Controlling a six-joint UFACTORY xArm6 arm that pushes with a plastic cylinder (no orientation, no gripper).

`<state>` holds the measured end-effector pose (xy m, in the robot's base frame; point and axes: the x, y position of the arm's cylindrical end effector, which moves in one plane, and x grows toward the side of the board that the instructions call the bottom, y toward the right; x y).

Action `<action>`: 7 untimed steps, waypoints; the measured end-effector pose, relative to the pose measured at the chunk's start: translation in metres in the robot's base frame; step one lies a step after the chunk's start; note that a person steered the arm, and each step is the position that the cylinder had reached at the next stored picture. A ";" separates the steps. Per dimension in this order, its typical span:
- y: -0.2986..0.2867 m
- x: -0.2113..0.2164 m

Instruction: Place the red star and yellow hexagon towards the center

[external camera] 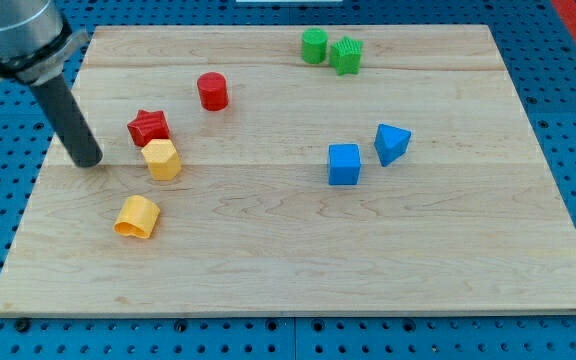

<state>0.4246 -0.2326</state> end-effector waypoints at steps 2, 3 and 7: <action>0.120 -0.025; 0.094 -0.031; 0.154 0.022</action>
